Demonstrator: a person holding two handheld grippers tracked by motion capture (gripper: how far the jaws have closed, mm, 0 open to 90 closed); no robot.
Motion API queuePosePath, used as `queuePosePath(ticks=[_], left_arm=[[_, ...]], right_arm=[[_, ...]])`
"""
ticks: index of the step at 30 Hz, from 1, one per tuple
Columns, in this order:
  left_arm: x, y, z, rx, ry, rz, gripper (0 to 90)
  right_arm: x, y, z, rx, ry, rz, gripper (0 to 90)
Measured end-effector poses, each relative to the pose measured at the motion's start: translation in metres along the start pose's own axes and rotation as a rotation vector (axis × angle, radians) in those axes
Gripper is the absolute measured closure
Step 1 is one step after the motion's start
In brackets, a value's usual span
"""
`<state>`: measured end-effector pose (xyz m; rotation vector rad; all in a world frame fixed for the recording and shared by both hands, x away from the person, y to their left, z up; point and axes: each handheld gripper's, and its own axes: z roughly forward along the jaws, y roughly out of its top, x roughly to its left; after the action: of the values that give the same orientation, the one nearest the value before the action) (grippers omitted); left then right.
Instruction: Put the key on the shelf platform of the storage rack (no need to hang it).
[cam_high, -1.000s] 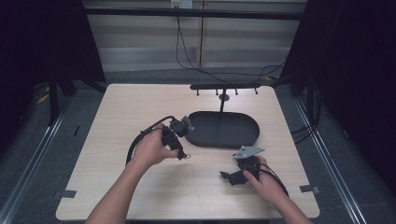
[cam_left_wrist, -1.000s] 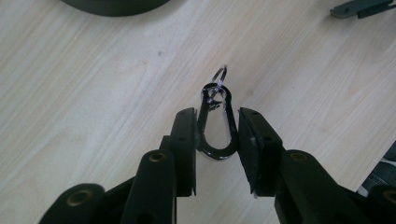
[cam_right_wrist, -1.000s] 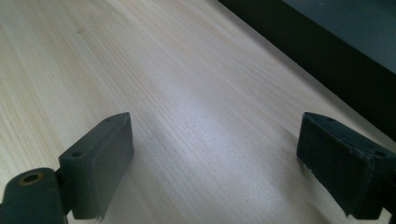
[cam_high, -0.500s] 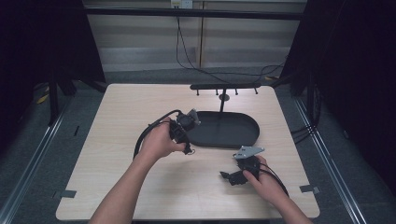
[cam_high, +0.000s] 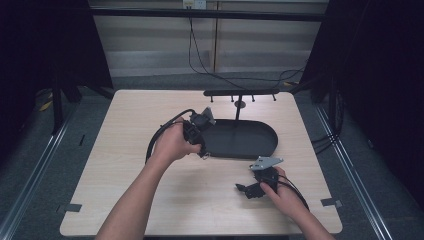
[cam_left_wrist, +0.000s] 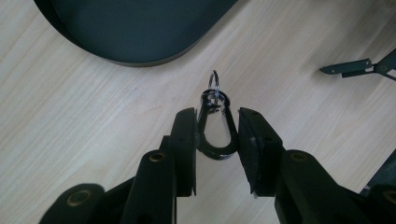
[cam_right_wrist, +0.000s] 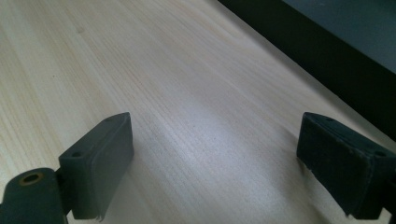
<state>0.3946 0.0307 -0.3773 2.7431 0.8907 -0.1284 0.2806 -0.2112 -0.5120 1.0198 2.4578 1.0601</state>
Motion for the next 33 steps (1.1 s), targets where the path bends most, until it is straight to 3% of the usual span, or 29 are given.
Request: queuePosePath(ticks=[13,33], left_arm=[[0.005,0.013,0.0,-0.015,0.001,-0.03,68.3],[0.003,0.039,0.008,-0.034,0.004,-0.025,68.4]], right_arm=[[0.0,0.0,0.0,-0.001,-0.001,-0.001,10.6],[0.0,0.0,0.0,0.001,0.0,-0.002,10.6]])
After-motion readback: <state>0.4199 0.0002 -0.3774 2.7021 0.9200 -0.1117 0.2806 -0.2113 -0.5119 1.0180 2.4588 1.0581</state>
